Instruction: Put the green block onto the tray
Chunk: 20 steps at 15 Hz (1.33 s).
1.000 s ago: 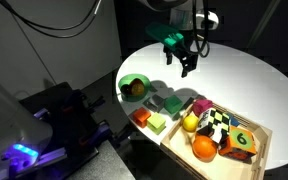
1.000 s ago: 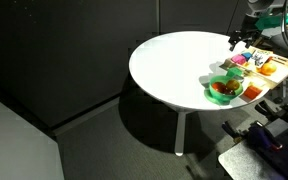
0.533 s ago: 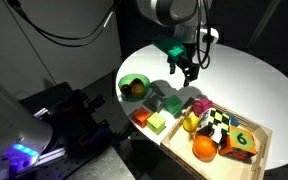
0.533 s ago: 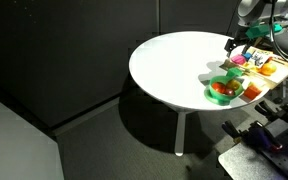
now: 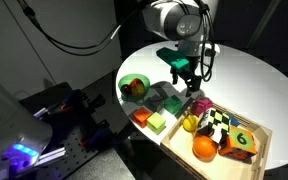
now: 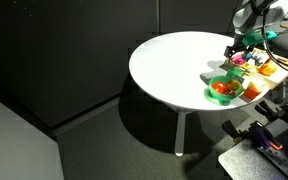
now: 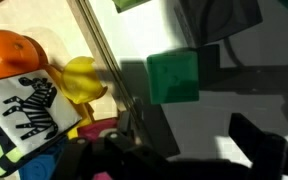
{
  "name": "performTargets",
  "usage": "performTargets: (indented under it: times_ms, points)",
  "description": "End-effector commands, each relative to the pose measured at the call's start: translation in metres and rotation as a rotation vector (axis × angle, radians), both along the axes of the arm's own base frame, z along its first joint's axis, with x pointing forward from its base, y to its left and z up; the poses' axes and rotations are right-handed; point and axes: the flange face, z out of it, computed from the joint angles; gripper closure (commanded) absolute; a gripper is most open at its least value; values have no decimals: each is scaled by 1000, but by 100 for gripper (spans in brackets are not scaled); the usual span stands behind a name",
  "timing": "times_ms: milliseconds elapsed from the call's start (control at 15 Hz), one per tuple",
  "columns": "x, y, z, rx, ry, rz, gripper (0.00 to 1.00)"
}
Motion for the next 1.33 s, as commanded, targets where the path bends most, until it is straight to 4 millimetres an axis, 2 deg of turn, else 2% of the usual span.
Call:
performTargets:
  times_ms: [0,400,1267]
  points:
    - [3,-7,-12,-12,30,-11,0]
    - [-4,-7,-23,4,52,7,0]
    - [-4,-2,-36,34,70,92,0]
